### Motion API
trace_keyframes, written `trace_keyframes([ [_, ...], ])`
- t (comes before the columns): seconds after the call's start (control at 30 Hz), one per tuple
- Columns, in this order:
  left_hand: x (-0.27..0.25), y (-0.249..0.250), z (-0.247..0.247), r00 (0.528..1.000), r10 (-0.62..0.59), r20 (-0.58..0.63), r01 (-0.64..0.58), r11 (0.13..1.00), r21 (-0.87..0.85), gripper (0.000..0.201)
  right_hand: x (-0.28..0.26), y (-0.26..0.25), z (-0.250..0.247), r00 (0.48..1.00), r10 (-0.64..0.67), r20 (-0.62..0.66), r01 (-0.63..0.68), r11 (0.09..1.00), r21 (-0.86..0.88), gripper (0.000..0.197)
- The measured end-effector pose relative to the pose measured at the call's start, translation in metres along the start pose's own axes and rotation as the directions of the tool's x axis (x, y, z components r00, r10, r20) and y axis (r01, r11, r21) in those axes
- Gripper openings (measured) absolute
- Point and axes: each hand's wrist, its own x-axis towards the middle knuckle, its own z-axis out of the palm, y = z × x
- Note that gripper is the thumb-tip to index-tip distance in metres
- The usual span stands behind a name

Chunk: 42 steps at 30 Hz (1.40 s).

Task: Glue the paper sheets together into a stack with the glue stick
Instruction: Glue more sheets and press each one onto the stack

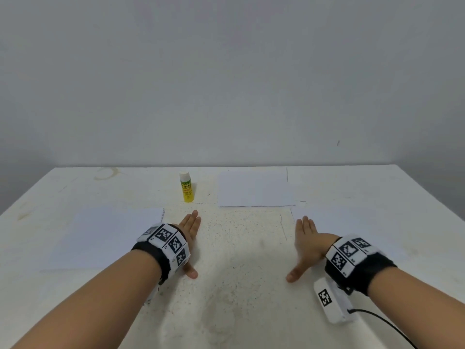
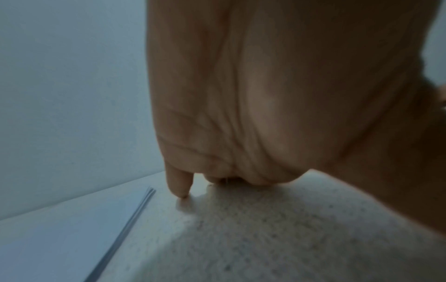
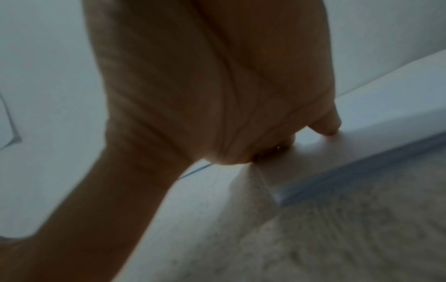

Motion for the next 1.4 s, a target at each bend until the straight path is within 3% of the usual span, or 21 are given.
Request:
trace_keyframes([
  [0.23,-0.008,0.006,-0.002,1.000,0.004,0.026,-0.003,0.999,-0.037,0.136,-0.006,-0.007,0.004,1.000,0.028,-0.008,-0.029,0.999,-0.026,0.159],
  [0.37,-0.028,-0.008,0.000,0.992,0.123,-0.039,-0.129,0.973,-0.194,0.127,-0.006,-0.007,0.005,1.000,0.023,-0.014,-0.023,1.000,-0.019,0.160],
  [0.43,-0.041,-0.026,0.001,0.981,0.132,-0.140,-0.173,0.922,-0.346,0.135,-0.006,-0.007,0.005,1.000,0.020,-0.016,-0.020,1.000,-0.016,0.159],
  [0.5,-0.049,-0.048,0.003,0.959,0.006,-0.282,-0.154,0.849,-0.506,0.138,-0.006,-0.007,0.006,1.000,0.019,-0.019,-0.019,1.000,-0.013,0.159],
  [0.57,-0.051,-0.069,0.009,0.935,-0.138,-0.328,-0.080,0.817,-0.571,0.126,-0.006,-0.007,0.006,1.000,0.020,-0.019,-0.020,1.000,-0.015,0.159],
  [0.63,-0.054,-0.081,0.017,0.945,-0.231,-0.232,0.066,0.829,-0.556,0.123,-0.006,-0.007,0.005,1.000,0.021,-0.019,-0.021,1.000,-0.018,0.158],
  [0.73,-0.058,-0.084,0.031,0.962,-0.266,-0.066,0.216,0.884,-0.414,0.120,-0.007,-0.007,0.005,1.000,0.019,-0.018,-0.019,1.000,-0.016,0.158],
  [0.83,-0.059,-0.082,0.042,0.965,-0.256,-0.056,0.218,0.903,-0.370,0.110,-0.007,-0.007,0.005,1.000,0.018,-0.019,-0.018,1.000,-0.021,0.157],
  [1.13,-0.057,-0.091,0.055,0.967,-0.253,-0.028,0.211,0.861,-0.463,0.101,-0.009,-0.008,0.004,1.000,0.019,-0.012,-0.020,0.999,-0.025,0.156],
  [1.4,-0.055,-0.092,0.052,0.962,-0.265,-0.065,0.206,0.861,-0.466,0.087,-0.009,-0.008,0.003,1.000,0.018,0.002,-0.018,1.000,-0.012,0.156],
])
